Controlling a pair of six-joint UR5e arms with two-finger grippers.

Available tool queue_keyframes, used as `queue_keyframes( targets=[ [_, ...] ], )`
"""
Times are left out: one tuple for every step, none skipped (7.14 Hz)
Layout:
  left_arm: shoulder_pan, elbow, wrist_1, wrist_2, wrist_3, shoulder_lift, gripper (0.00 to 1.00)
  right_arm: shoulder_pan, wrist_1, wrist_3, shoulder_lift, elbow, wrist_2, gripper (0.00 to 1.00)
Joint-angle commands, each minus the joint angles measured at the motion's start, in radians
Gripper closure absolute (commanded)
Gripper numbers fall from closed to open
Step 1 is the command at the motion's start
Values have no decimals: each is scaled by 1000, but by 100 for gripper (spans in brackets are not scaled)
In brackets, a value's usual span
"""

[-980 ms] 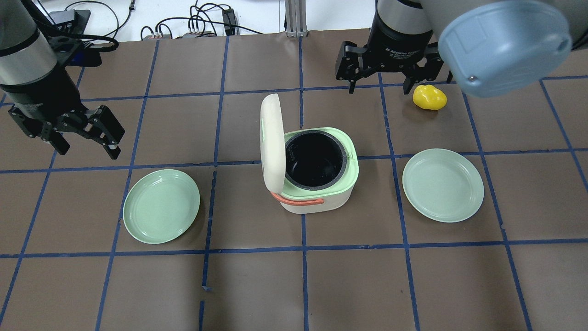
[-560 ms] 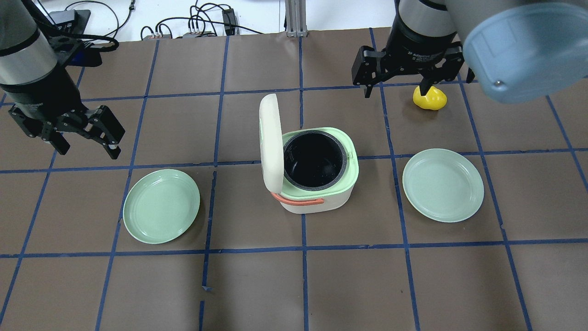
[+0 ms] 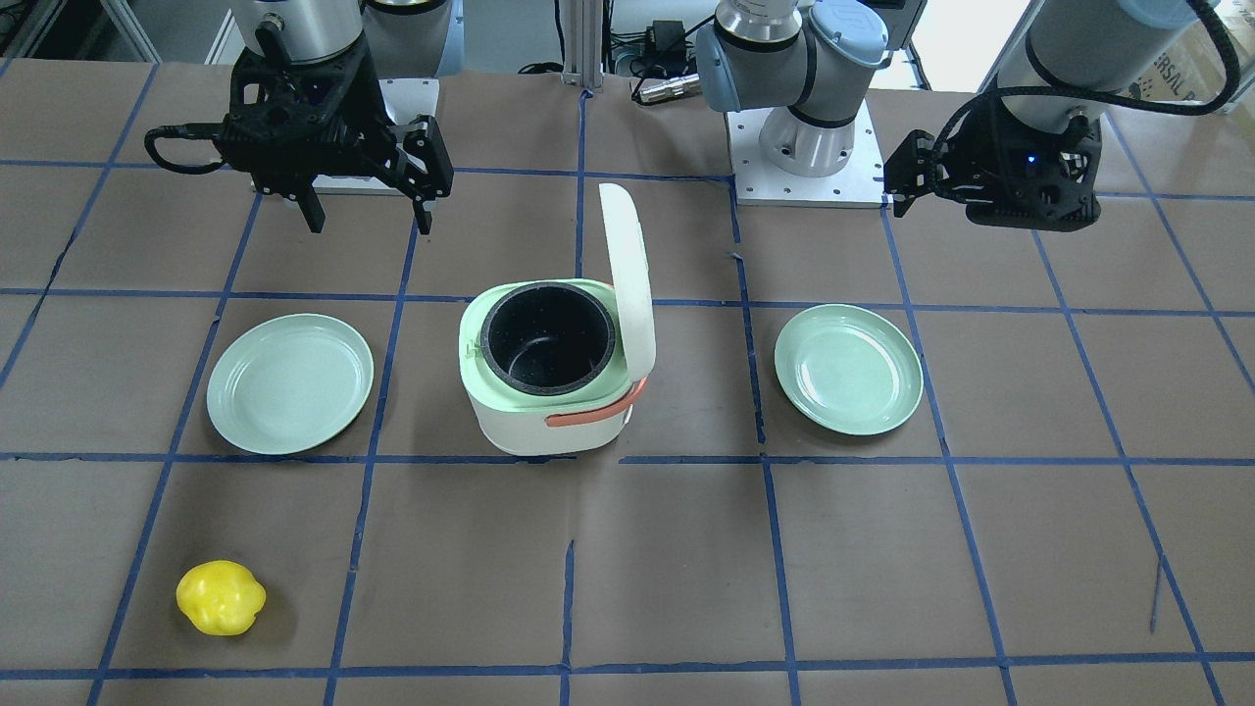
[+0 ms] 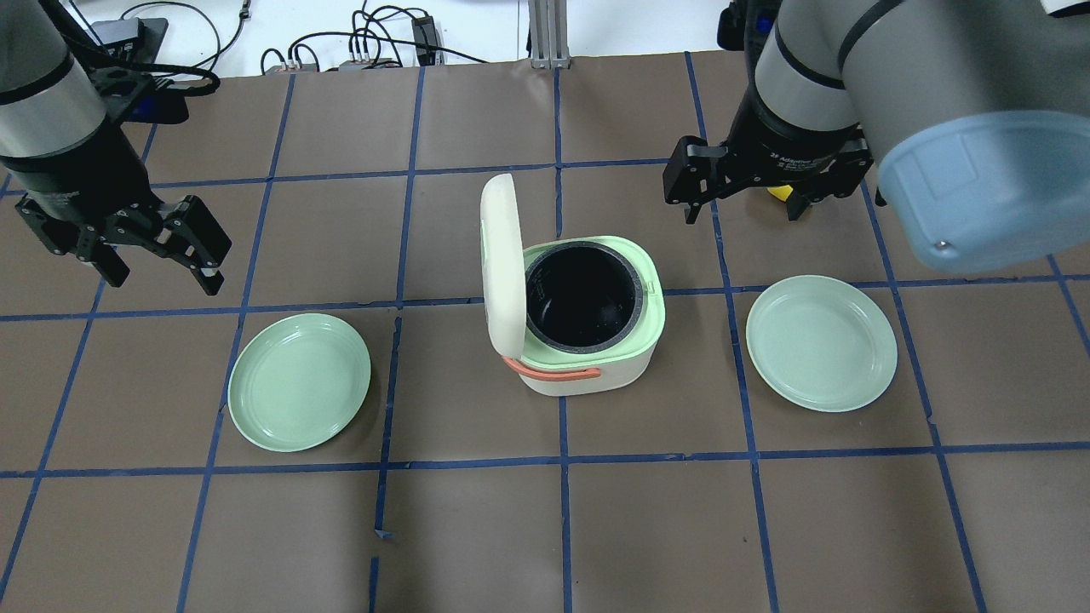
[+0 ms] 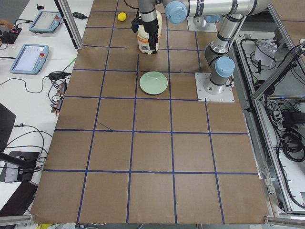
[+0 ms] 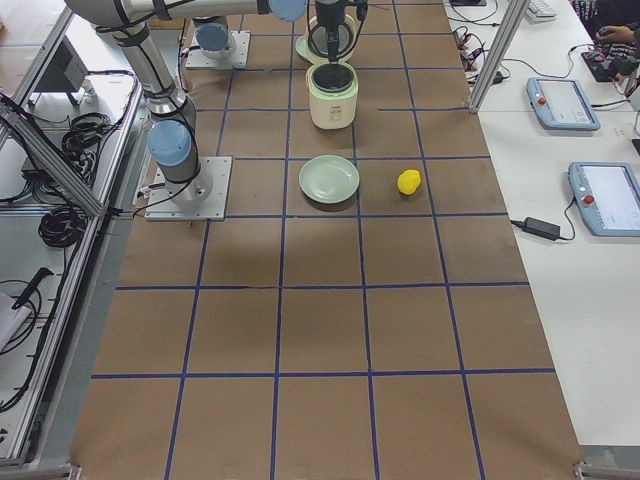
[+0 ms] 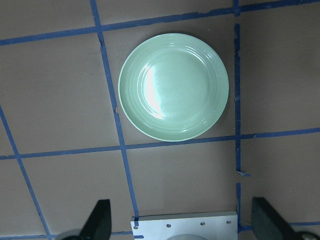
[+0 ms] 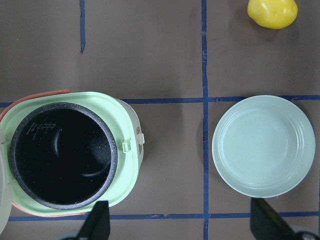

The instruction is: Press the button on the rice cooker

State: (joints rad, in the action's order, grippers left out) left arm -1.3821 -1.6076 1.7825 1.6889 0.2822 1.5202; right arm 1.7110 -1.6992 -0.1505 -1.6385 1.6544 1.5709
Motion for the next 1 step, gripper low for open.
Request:
queue_keyframes(
  targets=[
    [0,0,0,0,0,0,0,-1,0,-3,0,-1,1,0]
  ],
)
